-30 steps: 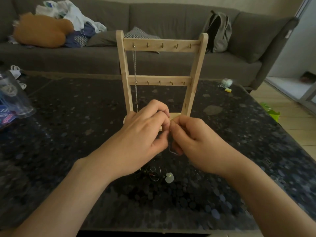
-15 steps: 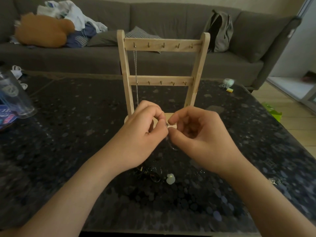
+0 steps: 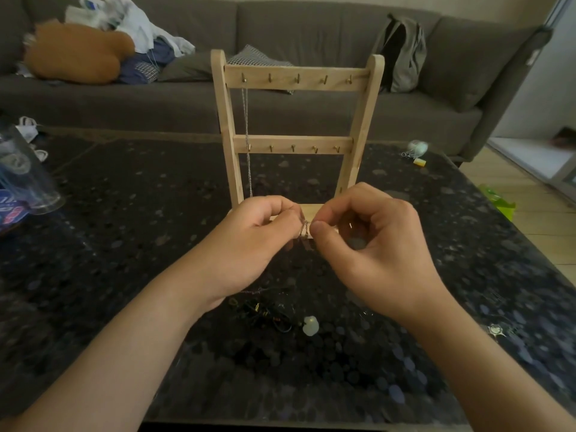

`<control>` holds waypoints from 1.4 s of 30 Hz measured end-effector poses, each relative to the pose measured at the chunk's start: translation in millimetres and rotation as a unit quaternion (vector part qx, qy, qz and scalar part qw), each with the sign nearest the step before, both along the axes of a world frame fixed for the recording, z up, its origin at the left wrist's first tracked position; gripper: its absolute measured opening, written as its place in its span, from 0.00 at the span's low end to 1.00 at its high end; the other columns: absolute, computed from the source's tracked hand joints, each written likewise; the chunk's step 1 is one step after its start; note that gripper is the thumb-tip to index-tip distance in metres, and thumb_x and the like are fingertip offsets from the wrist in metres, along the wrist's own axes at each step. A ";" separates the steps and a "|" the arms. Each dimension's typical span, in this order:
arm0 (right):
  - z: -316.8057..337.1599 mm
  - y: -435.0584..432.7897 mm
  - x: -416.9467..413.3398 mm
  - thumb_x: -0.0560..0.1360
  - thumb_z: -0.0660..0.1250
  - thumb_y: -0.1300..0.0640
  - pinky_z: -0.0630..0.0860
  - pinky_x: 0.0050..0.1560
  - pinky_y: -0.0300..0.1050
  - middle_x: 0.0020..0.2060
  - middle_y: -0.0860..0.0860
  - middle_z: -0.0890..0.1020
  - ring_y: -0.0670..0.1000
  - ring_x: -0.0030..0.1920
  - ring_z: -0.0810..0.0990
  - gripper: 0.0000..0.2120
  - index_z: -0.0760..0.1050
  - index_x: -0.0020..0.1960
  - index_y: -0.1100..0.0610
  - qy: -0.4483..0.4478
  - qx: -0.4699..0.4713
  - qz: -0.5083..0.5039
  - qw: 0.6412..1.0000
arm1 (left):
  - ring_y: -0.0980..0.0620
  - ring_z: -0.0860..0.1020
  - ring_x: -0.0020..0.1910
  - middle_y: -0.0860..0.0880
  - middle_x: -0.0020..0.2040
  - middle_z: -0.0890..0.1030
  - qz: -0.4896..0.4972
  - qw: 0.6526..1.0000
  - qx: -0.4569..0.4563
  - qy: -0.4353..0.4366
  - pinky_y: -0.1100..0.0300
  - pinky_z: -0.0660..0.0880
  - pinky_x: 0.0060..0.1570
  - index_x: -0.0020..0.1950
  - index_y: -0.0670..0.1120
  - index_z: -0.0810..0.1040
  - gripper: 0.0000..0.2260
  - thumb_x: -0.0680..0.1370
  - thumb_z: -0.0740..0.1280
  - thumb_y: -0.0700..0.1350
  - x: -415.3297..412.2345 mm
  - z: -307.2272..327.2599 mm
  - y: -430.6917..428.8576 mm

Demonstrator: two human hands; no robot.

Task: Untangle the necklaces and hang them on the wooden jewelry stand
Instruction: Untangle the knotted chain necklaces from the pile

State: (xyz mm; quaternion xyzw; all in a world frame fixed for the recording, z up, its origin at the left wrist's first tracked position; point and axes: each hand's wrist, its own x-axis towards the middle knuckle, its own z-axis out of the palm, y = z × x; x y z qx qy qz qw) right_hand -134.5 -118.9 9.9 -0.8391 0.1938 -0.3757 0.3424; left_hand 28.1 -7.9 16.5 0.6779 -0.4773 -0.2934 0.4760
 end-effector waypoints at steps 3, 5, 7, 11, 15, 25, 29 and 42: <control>1.3 2.6 1.4 0.74 0.75 0.59 0.81 0.40 0.47 0.37 0.48 0.85 0.51 0.40 0.84 0.04 0.83 0.43 0.53 0.000 0.052 0.025 0.998 | 0.52 0.79 0.43 0.42 0.43 0.83 -0.016 1.000 0.002 0.014 0.46 0.74 0.53 0.51 0.49 0.86 0.17 0.80 0.62 0.58 -2.2 -0.6 -1.2; 4.3 2.7 0.7 0.76 0.74 0.61 0.81 0.38 0.47 0.35 0.51 0.85 0.54 0.36 0.85 0.03 0.83 0.43 0.55 -0.007 0.113 0.040 0.993 | 0.50 0.80 0.44 0.38 0.46 0.84 -0.023 0.999 0.002 0.029 0.40 0.77 0.58 0.52 0.49 0.86 0.17 0.81 0.62 0.57 -2.3 -0.9 -1.5; 7.4 1.4 -0.7 0.78 0.72 0.64 0.79 0.35 0.44 0.34 0.53 0.85 0.55 0.33 0.85 0.03 0.83 0.47 0.58 -0.024 0.178 0.054 0.982 | 0.49 0.81 0.44 0.37 0.48 0.85 -0.024 0.999 0.006 0.037 0.36 0.77 0.62 0.55 0.47 0.86 0.16 0.86 0.62 0.54 -1.7 -0.2 -1.0; 9.3 2.7 -0.9 0.80 0.72 0.67 0.78 0.30 0.41 0.42 0.53 0.85 0.54 0.29 0.85 0.05 0.78 0.52 0.60 -0.033 0.208 0.083 0.974 | 0.52 0.81 0.45 0.40 0.46 0.84 -0.016 0.999 0.010 0.042 0.36 0.77 0.60 0.57 0.43 0.85 0.15 0.87 0.63 0.51 -1.6 -0.1 0.4; 7.1 6.5 1.9 0.77 0.74 0.68 0.75 0.27 0.51 0.46 0.52 0.85 0.61 0.26 0.77 0.12 0.75 0.52 0.56 -0.031 0.139 0.090 0.986 | 0.48 0.77 0.46 0.32 0.52 0.81 -0.031 0.997 0.010 0.072 0.44 0.72 0.53 0.56 0.47 0.87 0.19 0.79 0.62 0.56 -1.1 -1.3 0.2; 3.2 12.7 5.1 0.74 0.75 0.69 0.74 0.23 0.50 0.46 0.47 0.80 0.53 0.23 0.78 0.23 0.65 0.54 0.51 0.000 0.024 0.045 0.999 | 0.49 0.74 0.44 0.43 0.44 0.78 -0.034 0.996 0.047 0.067 0.47 0.70 0.50 0.53 0.36 0.83 0.20 0.78 0.63 0.53 -0.9 -9.3 -4.3; -1.2 14.2 8.2 0.74 0.73 0.70 0.73 0.23 0.50 0.44 0.45 0.79 0.53 0.24 0.79 0.25 0.63 0.55 0.48 -0.002 -0.015 0.034 0.999 | 0.53 0.74 0.42 0.44 0.42 0.77 -0.042 0.993 0.045 0.100 0.48 0.69 0.48 0.44 0.41 0.82 0.15 0.81 0.63 0.49 -2.5 -9.7 -3.7; -6.0 12.7 15.5 0.77 0.69 0.71 0.75 0.29 0.50 0.48 0.46 0.77 0.53 0.33 0.82 0.22 0.59 0.55 0.53 -0.031 -0.029 0.038 0.998 | 0.51 0.73 0.42 0.43 0.46 0.75 -0.027 0.980 0.063 0.189 0.48 0.66 0.48 0.52 0.42 0.81 0.09 0.86 0.64 0.43 0.0 -6.3 -3.8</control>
